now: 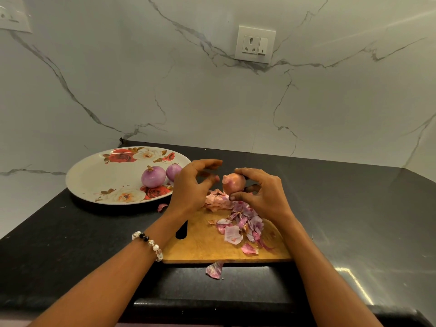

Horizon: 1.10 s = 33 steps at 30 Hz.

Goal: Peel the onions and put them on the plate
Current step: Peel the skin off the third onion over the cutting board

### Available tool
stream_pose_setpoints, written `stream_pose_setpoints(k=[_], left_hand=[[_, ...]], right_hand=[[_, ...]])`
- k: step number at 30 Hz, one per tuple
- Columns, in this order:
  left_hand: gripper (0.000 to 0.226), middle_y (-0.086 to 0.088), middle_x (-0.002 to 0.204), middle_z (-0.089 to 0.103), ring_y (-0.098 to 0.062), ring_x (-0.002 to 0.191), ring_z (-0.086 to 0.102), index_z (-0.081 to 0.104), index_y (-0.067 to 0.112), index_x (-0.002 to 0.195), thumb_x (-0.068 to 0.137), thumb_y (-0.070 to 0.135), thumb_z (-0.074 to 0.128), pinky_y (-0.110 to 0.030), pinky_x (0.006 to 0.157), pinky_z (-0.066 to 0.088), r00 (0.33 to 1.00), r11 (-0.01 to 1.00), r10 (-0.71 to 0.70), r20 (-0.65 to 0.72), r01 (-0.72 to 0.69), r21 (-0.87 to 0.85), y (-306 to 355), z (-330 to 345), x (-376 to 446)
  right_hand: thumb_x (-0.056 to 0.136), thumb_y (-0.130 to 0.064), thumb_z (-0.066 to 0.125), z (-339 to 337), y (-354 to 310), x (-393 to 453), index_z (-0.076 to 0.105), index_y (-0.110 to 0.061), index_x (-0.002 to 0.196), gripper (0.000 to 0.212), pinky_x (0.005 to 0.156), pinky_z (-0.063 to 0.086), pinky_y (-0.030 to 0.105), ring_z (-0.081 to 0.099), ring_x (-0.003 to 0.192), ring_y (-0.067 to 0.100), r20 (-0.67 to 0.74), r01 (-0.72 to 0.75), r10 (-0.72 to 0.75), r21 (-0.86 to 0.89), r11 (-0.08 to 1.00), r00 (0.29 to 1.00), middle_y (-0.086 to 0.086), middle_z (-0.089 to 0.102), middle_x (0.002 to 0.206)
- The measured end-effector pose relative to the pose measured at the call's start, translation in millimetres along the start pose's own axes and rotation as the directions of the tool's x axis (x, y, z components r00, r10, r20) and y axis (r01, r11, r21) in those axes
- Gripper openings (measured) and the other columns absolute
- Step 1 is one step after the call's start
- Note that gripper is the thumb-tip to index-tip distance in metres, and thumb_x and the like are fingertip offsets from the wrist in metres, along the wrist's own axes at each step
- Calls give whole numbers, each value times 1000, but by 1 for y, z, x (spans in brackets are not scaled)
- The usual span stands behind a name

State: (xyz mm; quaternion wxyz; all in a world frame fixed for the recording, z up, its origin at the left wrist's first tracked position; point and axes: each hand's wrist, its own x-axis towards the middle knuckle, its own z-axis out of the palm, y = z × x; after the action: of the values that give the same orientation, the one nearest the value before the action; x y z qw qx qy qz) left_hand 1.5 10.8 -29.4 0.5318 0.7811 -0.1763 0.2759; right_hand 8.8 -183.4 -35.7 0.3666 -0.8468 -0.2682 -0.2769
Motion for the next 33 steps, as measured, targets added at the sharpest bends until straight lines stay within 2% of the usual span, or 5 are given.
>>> stream_pose_setpoints(k=[4,10,20,27,33], left_hand=[[44,-5,115,65,-18,104,59,64,16,121,81,-2,67,-19,85,47,932,887,316,178,-357,294,-8,4,-1],[26,-8,102,71,-23,91,65,71,9,107,82,9,69,-33,74,55,892,817,412,187,-453,357,-10,-2,-1],[16,-3,93,73,-6,80,63,73,10,100,85,9,68,-4,70,44,965,935,244,95,-260,243,-6,0,-1],[13,5,87,68,1,69,63,72,12,99,88,13,64,-9,62,52,999,989,48,-19,-44,141,-3,2,-2],[15,-3,91,72,-12,72,67,71,12,101,89,16,64,-19,62,56,996,990,-48,-70,57,129,-6,3,0]], right_hand=[[69,-21,89,0,-1,0,66,-6,124,61,83,59,24,64,107,20,0,25,-25,8,1000,1000,11,68,119],[69,-19,89,2,0,-1,66,-8,125,61,85,59,26,65,107,20,42,17,-18,13,1000,999,9,68,119],[69,-14,89,2,0,0,66,-11,126,61,93,57,43,61,114,24,94,38,-32,-56,998,995,9,66,125],[71,-5,87,3,-1,0,65,-13,128,62,92,55,25,59,116,21,91,75,-70,-49,996,993,8,64,127],[72,-5,86,2,-5,0,64,-17,128,62,89,50,9,58,114,15,77,61,-61,-1,998,995,-3,60,126]])
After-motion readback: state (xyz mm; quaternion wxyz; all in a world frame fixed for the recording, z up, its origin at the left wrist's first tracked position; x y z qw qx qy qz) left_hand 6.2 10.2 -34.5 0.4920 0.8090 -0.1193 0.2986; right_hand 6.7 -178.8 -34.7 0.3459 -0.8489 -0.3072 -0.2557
